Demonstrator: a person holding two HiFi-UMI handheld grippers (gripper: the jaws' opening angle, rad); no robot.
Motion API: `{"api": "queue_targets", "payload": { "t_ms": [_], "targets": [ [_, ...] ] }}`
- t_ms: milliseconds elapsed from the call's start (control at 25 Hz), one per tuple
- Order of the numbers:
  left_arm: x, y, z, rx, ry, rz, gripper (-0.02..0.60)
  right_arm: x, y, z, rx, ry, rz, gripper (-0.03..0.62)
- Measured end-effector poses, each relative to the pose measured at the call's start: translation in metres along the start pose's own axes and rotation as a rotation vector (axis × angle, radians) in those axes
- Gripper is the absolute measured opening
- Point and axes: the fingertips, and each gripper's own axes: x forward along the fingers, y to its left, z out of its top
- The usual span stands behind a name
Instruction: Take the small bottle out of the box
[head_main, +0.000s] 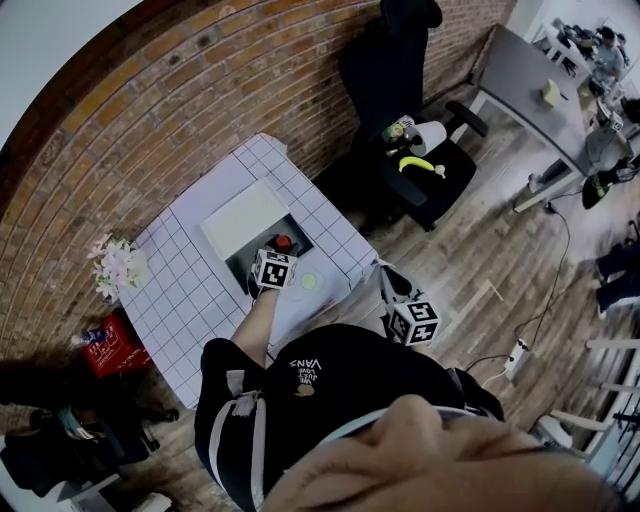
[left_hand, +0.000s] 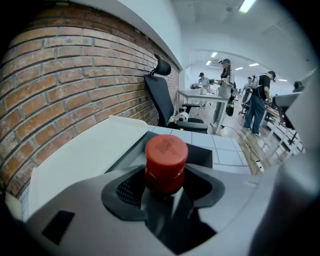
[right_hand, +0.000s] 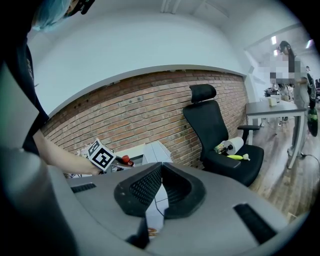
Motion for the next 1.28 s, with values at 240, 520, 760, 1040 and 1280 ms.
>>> {"api": "queue_targets", "payload": {
  "t_ms": [240, 520, 760, 1040, 1280],
  "targets": [
    [-0.002, -0.001, -0.001, -0.010, 0.013, 0.006, 0.227, 0.003, 0.000, 0.000, 0.001, 0.006, 0.003, 0.002],
    [-0.006, 0.000, -0.001, -0.021, 0.008, 0.011, 0.225, 0.004, 0.001, -0.002, 0.008, 0.016, 0.005, 0.002],
    [-0.010, 0.001, -0.002, -0.014, -0.029, 0.016, 0.225, 0.004, 0.007, -0.001, 0.007, 0.013, 0.011, 0.002],
    [-0.026, 0.000, 0.003, -0.008, -0.060, 0.015, 0.225, 0.001, 0.018, -0.004, -0.002, 0.011, 0.023, 0.002],
    [-0.044, 0.002, 0.012, 0.009, -0.106, 0.019, 0.225, -0.004, 0.030, -0.007, -0.007, 0.012, 0.026, 0.002]
  ]
}}
